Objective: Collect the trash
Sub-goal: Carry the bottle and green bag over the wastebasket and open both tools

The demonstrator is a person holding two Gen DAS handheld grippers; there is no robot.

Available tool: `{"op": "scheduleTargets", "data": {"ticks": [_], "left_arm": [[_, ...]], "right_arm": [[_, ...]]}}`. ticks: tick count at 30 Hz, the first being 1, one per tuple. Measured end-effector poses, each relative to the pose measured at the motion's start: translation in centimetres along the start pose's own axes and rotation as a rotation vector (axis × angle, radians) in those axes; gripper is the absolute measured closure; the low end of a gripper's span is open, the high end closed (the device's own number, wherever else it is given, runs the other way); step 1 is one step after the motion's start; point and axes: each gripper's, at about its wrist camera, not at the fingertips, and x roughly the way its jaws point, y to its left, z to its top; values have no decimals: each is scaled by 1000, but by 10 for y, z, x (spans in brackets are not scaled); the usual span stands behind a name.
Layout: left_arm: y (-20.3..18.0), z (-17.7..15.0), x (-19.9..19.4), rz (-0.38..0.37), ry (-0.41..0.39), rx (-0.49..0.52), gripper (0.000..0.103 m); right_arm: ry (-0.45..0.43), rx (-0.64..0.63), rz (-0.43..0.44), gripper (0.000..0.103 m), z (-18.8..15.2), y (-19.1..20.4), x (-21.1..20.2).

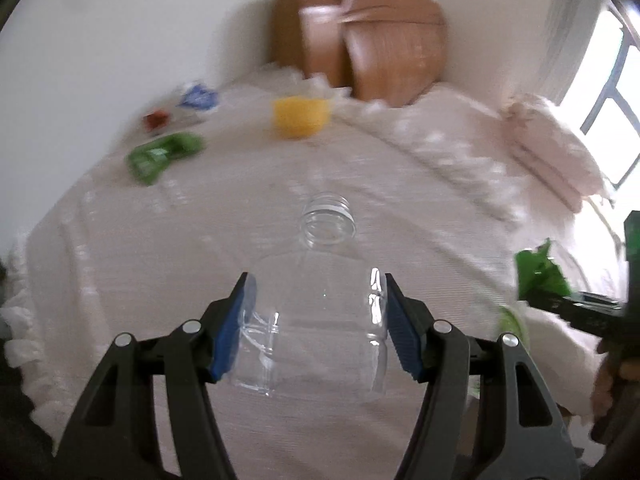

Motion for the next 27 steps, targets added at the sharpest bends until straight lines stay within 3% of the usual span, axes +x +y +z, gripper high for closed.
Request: {"op": "scheduleTargets", "data": {"ticks": [13, 19, 24, 25, 27], "left_arm": [[-231, -4, 27, -291, 77, 298, 42], [-321, -17, 44, -345, 117, 426, 42], [-374, -28, 65, -343, 187, 473, 40], [-383, -30, 70, -331, 205, 474, 38], [-391, -35, 75, -329, 228, 479, 14]], "right_arm": [[-135, 240, -229, 73, -63, -148, -102], [-144, 326, -275, 73, -86, -217, -125], [-138, 354, -281, 73, -96, -261, -135], [-137, 359, -278, 73, -98, -266, -136], [-124, 371, -267, 73, -100, -280, -134]]}}
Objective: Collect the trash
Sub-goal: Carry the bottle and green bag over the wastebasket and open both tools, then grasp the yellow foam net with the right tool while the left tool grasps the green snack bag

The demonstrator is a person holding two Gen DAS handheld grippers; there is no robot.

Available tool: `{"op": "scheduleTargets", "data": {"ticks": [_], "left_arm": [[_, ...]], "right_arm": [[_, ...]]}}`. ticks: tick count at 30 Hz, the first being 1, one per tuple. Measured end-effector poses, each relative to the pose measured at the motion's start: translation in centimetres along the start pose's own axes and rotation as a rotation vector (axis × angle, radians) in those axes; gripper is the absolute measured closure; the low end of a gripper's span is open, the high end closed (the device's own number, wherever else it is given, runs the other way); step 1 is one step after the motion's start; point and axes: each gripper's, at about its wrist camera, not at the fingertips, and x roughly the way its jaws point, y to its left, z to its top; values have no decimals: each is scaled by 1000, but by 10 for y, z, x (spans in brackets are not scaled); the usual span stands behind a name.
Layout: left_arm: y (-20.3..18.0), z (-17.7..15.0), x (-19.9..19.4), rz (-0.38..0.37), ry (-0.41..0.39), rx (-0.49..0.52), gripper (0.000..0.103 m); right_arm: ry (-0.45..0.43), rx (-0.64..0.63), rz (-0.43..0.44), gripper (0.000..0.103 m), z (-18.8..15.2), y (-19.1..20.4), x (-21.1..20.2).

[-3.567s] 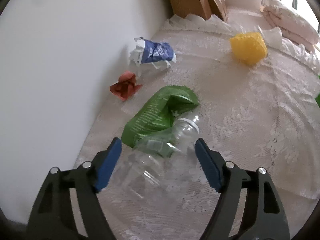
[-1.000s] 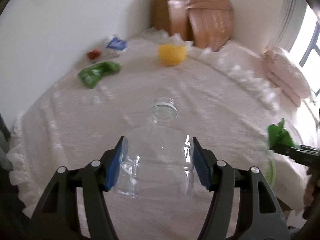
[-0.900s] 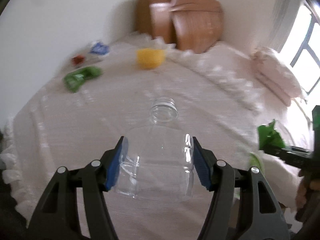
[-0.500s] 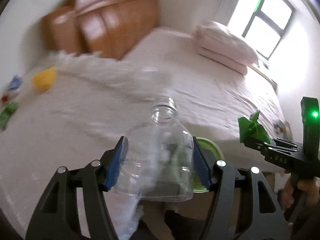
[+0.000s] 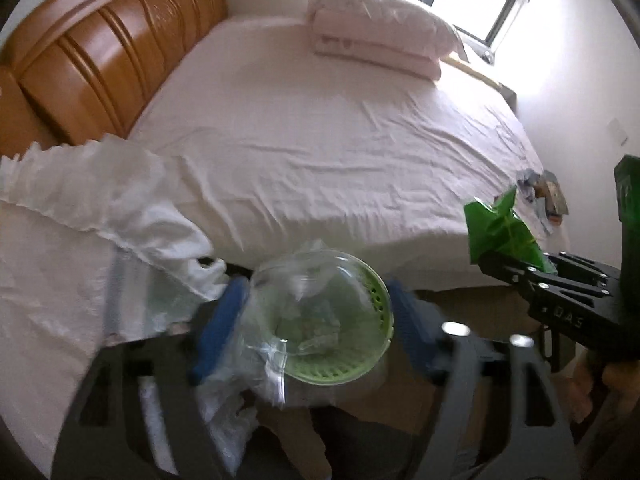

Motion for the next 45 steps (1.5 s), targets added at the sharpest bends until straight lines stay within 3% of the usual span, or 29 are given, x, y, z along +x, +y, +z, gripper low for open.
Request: {"op": "scheduleTargets", "data": {"ticks": [4, 8, 17, 18, 21, 22, 26, 37, 45], "left_arm": [[-19, 2, 10, 7, 14, 17, 8], [-20, 0, 8, 39, 8, 12, 8], [18, -7, -23, 120, -53, -91, 8], [24, -10, -28, 130, -61, -108, 8], [39, -17, -37, 135, -71, -144, 8], [43, -20, -38, 134, -70, -154, 8], [57, -30, -44, 136, -72, -182, 8], [103, -54, -74, 208, -132, -249, 8], [159, -86, -118, 328, -192, -365, 8]], "right_arm": [[25, -1, 9, 73, 3, -13, 7], [48, -14, 16, 73, 5, -16, 17], [106, -77, 51, 71, -1, 17, 51], [113, -92, 44, 62, -3, 25, 58], [103, -108, -43, 8, -8, 44, 72], [112, -113, -55, 2, -9, 49, 76], [168, -119, -29, 2, -8, 69, 91], [131, -191, -36, 2, -5, 113, 78], [60, -243, 117, 2, 9, 176, 37]]}}
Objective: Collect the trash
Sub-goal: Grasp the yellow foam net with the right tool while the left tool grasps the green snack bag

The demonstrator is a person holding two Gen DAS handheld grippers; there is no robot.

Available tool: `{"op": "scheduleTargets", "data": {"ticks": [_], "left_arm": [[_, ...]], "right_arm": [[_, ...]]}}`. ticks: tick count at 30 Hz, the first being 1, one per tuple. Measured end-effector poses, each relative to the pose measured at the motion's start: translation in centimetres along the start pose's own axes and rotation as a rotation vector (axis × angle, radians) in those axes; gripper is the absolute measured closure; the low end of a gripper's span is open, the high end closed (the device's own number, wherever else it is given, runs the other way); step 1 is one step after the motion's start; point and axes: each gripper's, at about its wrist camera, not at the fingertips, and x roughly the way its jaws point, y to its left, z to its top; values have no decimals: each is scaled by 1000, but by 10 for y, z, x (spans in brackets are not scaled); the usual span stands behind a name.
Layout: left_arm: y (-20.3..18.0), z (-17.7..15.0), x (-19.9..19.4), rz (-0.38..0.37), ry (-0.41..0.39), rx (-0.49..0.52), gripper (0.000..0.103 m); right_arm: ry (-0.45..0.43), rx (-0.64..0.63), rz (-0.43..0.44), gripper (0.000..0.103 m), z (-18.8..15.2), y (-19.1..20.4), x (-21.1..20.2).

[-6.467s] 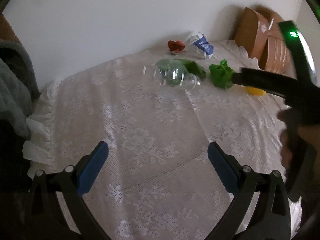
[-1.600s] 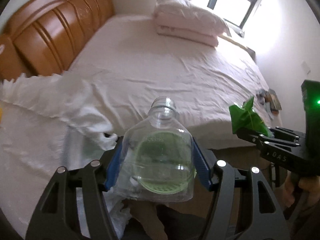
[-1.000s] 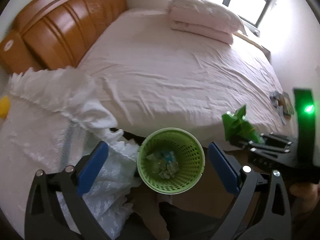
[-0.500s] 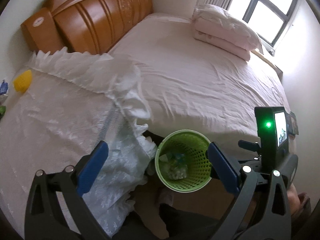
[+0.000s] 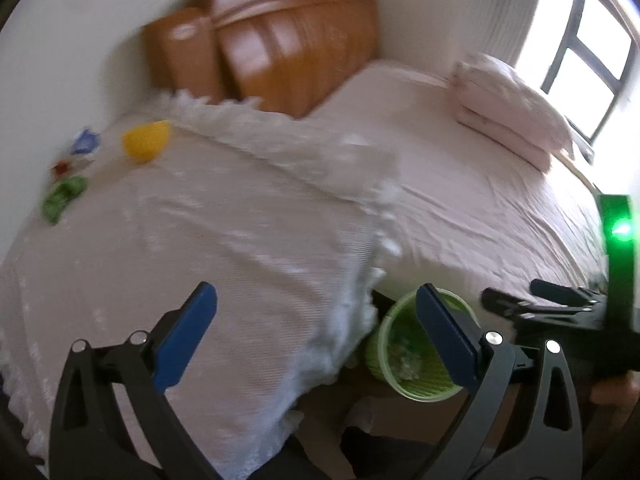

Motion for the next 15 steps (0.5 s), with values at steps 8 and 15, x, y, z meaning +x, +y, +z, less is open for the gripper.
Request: {"op": "scheduleTargets", "data": {"ticks": [8, 15], "left_arm": [[91, -13, -12, 112, -9, -163, 8], [154, -24, -8, 180, 7, -268, 8]], "right_arm": [[-4, -127, 77, 2, 22, 80, 4], [36, -201, 112, 2, 34, 137, 19]]}}
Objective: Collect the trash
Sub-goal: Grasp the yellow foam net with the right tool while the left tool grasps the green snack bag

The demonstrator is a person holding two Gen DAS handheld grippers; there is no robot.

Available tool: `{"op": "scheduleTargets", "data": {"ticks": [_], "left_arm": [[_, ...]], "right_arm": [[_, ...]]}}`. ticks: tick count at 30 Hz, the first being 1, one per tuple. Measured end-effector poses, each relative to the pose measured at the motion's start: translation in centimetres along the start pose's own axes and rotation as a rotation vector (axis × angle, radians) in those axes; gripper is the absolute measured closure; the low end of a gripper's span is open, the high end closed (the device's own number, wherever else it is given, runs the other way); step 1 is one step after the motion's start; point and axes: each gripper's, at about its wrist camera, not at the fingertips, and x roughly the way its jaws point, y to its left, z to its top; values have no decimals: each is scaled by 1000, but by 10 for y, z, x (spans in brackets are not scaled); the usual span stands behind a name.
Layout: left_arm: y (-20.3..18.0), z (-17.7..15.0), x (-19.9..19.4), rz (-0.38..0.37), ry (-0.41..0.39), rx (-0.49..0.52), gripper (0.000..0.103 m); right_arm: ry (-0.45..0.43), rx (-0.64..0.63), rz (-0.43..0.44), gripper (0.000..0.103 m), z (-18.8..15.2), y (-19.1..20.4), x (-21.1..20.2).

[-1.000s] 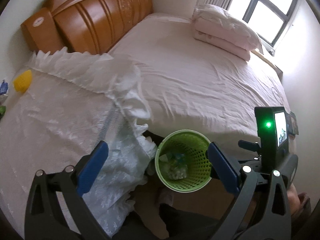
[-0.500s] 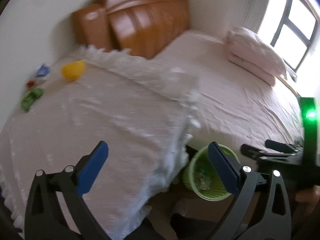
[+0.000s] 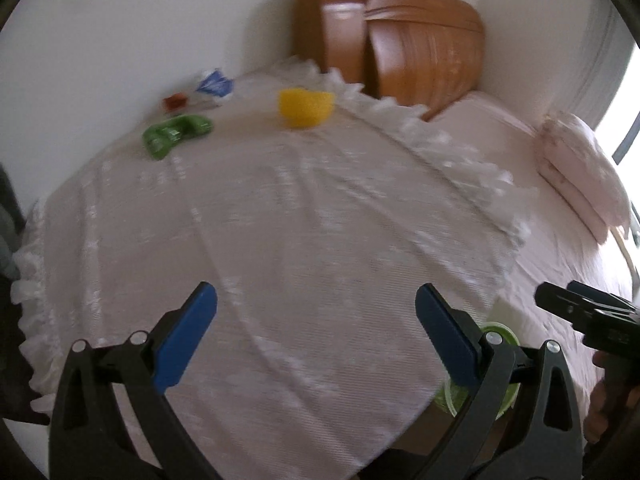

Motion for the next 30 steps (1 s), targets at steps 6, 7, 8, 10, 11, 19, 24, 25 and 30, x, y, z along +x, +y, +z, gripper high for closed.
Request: {"op": "scheduleTargets", "data": {"ticks": [6, 7, 8, 10, 11, 19, 24, 25, 30], "left_arm": [[51, 10, 14, 42, 16, -81, 8], [58, 13, 17, 50, 16, -88, 8], [65, 17, 19, 57, 15, -91, 8], [80, 26, 27, 76, 12, -97, 8], [86, 30, 30, 83, 12, -99, 8], [142, 75, 73, 143, 17, -140, 8], [171, 102, 100, 133, 24, -216, 8], [175, 108, 105, 130, 24, -229, 8], [184, 129, 125, 126, 25, -272, 8]], "right_arm": [[33, -27, 27, 2, 23, 39, 24], [32, -33, 33, 2, 30, 47, 30], [32, -41, 36, 2, 37, 55, 35], [28, -59, 43, 2, 52, 70, 46], [25, -68, 48, 2, 60, 78, 52], [-37, -120, 55, 2, 137, 145, 115], [-94, -135, -16, 2, 184, 183, 161], [-103, -134, -26, 2, 194, 190, 172], [-93, -138, -64, 2, 216, 205, 202]]}}
